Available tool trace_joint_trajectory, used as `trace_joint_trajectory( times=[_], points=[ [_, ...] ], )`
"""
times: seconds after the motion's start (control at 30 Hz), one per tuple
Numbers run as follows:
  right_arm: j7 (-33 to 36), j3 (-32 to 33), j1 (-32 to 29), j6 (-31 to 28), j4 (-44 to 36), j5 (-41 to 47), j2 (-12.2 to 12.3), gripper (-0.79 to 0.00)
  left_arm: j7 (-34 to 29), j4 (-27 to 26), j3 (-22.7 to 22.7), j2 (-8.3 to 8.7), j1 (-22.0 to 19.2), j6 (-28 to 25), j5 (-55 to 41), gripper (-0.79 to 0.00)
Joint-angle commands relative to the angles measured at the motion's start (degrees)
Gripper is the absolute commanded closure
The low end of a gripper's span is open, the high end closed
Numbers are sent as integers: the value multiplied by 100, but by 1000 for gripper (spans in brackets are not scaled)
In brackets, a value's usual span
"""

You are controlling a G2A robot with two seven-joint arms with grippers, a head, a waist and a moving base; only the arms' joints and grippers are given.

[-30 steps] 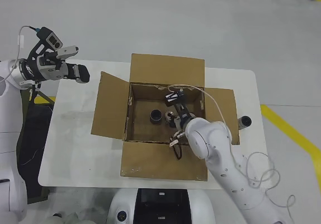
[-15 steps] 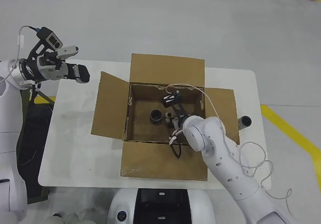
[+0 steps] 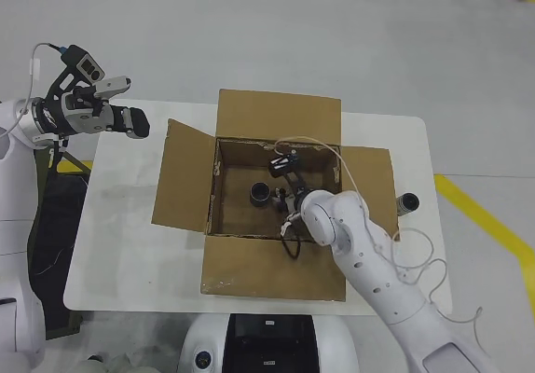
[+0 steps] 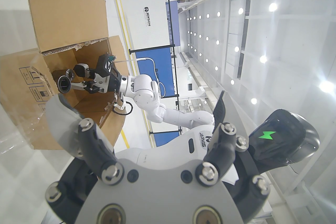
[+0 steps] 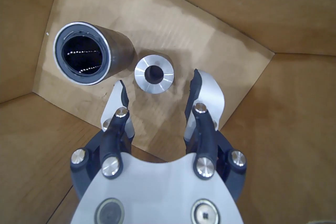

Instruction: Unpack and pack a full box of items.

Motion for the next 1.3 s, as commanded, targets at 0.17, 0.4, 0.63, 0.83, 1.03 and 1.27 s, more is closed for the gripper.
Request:
trace_joint_trajectory(
  times=[0.17,0.4,0.63,0.83,1.03,1.27],
  points=[
    [-199,58,189,-31,401,219,-46,-539,0,0,0,0,0,0,0,-785],
    [-335,36,310,-131,616,345,-86,-449,0,0,0,0,0,0,0,-785],
    [-359,17,332,-157,679,409,-109,-71,0,0,0,0,0,0,0,-785],
    [-325,83,235,-142,462,339,-88,0,0,0,0,0,0,0,0,-785],
    [-206,224,-30,-105,-141,136,-24,0,0,0,0,0,0,0,0,-785],
    [-47,352,-426,-74,-1119,-199,56,0,0,0,0,0,0,0,0,-785]
  ],
)
